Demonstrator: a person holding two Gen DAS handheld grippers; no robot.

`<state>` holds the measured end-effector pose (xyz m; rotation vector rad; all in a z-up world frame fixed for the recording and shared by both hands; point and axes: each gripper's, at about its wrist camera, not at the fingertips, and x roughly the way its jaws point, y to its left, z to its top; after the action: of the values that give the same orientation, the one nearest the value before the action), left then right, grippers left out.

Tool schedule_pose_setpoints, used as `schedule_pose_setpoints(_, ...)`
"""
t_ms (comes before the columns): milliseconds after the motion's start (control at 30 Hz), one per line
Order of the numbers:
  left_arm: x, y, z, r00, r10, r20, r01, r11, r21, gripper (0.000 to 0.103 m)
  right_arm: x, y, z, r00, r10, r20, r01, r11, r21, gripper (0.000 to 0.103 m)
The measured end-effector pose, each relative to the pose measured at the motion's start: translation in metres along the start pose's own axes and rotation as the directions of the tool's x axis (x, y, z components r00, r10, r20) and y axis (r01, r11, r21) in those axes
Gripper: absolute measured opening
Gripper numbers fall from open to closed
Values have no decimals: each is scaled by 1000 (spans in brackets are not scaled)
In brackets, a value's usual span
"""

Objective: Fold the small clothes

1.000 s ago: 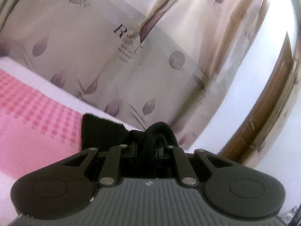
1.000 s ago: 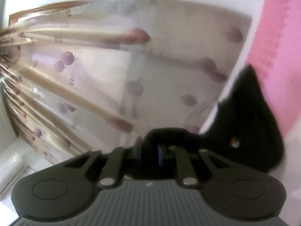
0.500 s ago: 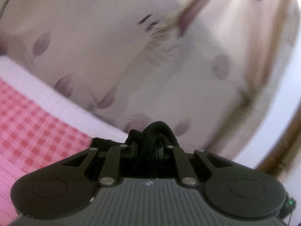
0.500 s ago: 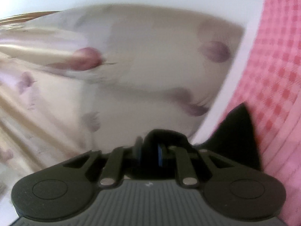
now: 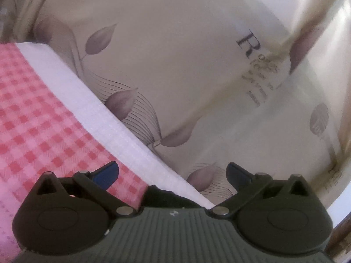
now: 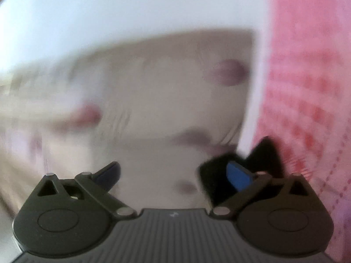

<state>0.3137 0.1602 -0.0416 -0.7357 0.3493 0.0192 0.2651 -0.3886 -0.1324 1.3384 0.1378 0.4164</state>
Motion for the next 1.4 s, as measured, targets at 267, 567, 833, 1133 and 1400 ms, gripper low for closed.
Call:
schedule_pose_setpoints(267,-49,-14,-37,988,-79,-136,112,960,258,102,79,118,-165,790,-420,-446,-118,609,-784,56)
schedule_pose_setpoints(567,-61,1,-89,984,-76,-161,116,960,256,99,173,107,-265,611,-651,-451,-234,396,-888,45)
schedule_pose_setpoints(833,-54,19,-85,982,-56,-178,88,980,178,99,235,125,-130,857,-463,-228,182,685,-705,48)
schedule_pose_setpoints(1133,-53,18,-83,984,-43,-171,74,981,177,102,205,139,-269,594,-488,-640,-412,499,-763,47)
schedule_pose_setpoints(1400,-55,17,-84,988,-13,-155,43,980,193,101,277,129,-290,666,-536,-518,-306,437,-846,46)
